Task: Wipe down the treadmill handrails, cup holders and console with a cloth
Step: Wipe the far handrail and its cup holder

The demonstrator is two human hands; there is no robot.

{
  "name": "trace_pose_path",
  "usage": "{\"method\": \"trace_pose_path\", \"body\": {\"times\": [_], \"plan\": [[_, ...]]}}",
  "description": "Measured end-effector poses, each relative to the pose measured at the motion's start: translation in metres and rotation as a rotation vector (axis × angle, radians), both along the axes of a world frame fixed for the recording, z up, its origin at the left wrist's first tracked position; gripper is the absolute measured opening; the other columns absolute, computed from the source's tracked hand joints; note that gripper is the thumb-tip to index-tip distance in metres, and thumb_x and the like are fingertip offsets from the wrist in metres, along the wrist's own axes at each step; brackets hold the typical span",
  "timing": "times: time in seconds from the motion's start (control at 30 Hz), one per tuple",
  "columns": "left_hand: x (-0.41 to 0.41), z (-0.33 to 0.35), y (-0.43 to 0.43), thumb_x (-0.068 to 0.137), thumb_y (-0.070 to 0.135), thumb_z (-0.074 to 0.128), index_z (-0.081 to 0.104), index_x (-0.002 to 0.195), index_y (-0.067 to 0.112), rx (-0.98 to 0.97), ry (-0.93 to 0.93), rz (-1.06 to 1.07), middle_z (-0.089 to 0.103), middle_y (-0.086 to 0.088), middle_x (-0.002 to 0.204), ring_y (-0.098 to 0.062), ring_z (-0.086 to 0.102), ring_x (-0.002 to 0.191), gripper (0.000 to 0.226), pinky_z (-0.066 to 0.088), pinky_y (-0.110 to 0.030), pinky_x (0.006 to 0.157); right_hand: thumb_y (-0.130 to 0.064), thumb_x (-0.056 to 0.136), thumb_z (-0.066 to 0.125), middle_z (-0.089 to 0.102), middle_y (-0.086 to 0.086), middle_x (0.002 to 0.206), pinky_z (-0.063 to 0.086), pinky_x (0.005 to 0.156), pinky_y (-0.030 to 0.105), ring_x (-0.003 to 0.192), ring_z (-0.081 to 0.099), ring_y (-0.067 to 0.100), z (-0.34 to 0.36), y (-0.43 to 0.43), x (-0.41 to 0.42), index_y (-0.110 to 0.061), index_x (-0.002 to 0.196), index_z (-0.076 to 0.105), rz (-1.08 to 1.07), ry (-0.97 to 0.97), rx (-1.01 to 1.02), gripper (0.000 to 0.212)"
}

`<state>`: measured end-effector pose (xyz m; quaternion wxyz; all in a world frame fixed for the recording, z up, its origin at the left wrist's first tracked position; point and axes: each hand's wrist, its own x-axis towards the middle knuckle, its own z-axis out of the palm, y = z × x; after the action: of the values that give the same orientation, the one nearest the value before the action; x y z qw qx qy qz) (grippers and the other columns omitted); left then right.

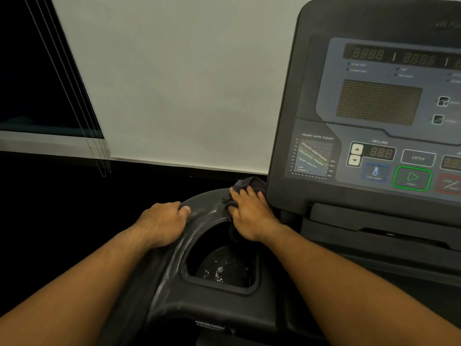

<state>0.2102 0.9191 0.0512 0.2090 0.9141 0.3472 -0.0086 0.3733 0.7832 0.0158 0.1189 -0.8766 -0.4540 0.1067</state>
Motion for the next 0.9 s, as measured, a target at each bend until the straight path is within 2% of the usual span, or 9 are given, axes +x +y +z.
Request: {"method": "trace_pose_path", "body": {"times": [0.13, 0.27, 0.37, 0.47, 0.57, 0.67, 0.73, 0.8, 0.9], "plan": [[0.002, -0.001, 0.000, 0.104, 0.043, 0.027, 0.062, 0.112, 0.021, -0.010, -0.031, 0.013, 0.063, -0.004, 0.111, -0.019, 0.058, 0.098, 0.042, 0.046, -0.037, 0.090, -0.040, 0.099, 0.025, 0.033, 0.003, 0.153, 0.014, 0.116, 0.047, 0.141, 0.026, 0.027, 0.003, 0.033, 0.012, -0.023, 0.149, 0.028, -0.025, -0.086, -0.045, 0.052], [-0.001, -0.005, 0.003, 0.103, 0.045, 0.026, 0.062, 0.111, 0.025, -0.015, -0.073, 0.025, 0.064, -0.002, 0.110, -0.018, 0.058, 0.097, 0.042, 0.045, -0.036, 0.089, -0.038, 0.099, 0.024, 0.058, 0.010, 0.124, 0.035, 0.092, 0.046, 0.110, 0.052, 0.034, 0.007, 0.060, 0.007, -0.018, 0.121, 0.052, -0.196, -0.144, 0.037, 0.041], [-0.002, -0.006, 0.004, 0.104, 0.044, 0.025, 0.062, 0.113, 0.026, -0.013, -0.084, 0.017, 0.064, -0.002, 0.112, -0.018, 0.057, 0.098, 0.042, 0.043, -0.035, 0.087, -0.038, 0.100, 0.025, 0.062, 0.011, 0.116, 0.037, 0.087, 0.044, 0.104, 0.054, 0.034, 0.008, 0.064, 0.009, -0.015, 0.115, 0.054, -0.315, -0.137, 0.143, 0.039], [-0.001, -0.004, 0.006, 0.104, 0.044, 0.026, 0.064, 0.112, 0.025, -0.040, -0.082, 0.025, 0.063, -0.002, 0.114, -0.020, 0.057, 0.101, 0.043, 0.043, -0.036, 0.090, -0.042, 0.098, 0.028, 0.058, 0.010, 0.126, 0.036, 0.097, 0.045, 0.115, 0.051, 0.032, 0.001, 0.057, 0.011, -0.017, 0.122, 0.053, -0.187, -0.158, 0.058, 0.042], [0.002, -0.001, 0.008, 0.103, 0.043, 0.026, 0.065, 0.114, 0.022, -0.025, -0.063, 0.018, 0.063, -0.005, 0.118, -0.025, 0.058, 0.107, 0.046, 0.043, -0.037, 0.093, -0.042, 0.099, 0.027, 0.036, 0.007, 0.151, 0.016, 0.116, 0.047, 0.140, 0.026, 0.028, -0.005, 0.040, 0.008, -0.018, 0.148, 0.032, -0.036, -0.145, -0.005, 0.055], [0.004, 0.000, 0.009, 0.103, 0.039, 0.027, 0.067, 0.105, 0.019, 0.015, -0.046, 0.004, 0.065, -0.007, 0.111, -0.024, 0.059, 0.100, 0.045, 0.046, -0.040, 0.093, -0.035, 0.101, 0.029, 0.026, 0.005, 0.157, 0.006, 0.119, 0.044, 0.146, 0.013, 0.024, -0.003, 0.020, 0.002, -0.017, 0.153, 0.021, 0.044, -0.087, 0.000, 0.055], [0.005, -0.001, 0.010, 0.103, 0.040, 0.026, 0.068, 0.104, 0.019, 0.047, -0.019, -0.002, 0.065, -0.006, 0.109, -0.023, 0.059, 0.097, 0.046, 0.047, -0.039, 0.090, -0.031, 0.101, 0.033, 0.034, 0.005, 0.153, 0.014, 0.117, 0.040, 0.144, 0.021, 0.022, -0.002, 0.003, -0.003, -0.017, 0.149, 0.033, 0.051, -0.037, 0.068, 0.050], [0.007, -0.004, 0.012, 0.102, 0.042, 0.025, 0.068, 0.101, 0.020, 0.078, -0.001, -0.011, 0.065, -0.006, 0.107, -0.022, 0.059, 0.094, 0.049, 0.047, -0.039, 0.087, -0.030, 0.099, 0.038, 0.050, 0.005, 0.139, 0.032, 0.107, 0.036, 0.131, 0.040, 0.023, -0.002, -0.016, -0.012, -0.018, 0.134, 0.052, -0.005, -0.031, 0.145, 0.039], [0.010, -0.008, 0.013, 0.102, 0.042, 0.024, 0.068, 0.099, 0.019, 0.116, 0.017, -0.014, 0.065, -0.007, 0.105, -0.022, 0.058, 0.090, 0.050, 0.044, -0.036, 0.079, -0.032, 0.099, 0.038, 0.059, 0.006, 0.120, 0.043, 0.091, 0.037, 0.111, 0.053, 0.027, -0.007, -0.035, -0.030, -0.017, 0.118, 0.057, -0.119, -0.039, 0.139, 0.030]]}}
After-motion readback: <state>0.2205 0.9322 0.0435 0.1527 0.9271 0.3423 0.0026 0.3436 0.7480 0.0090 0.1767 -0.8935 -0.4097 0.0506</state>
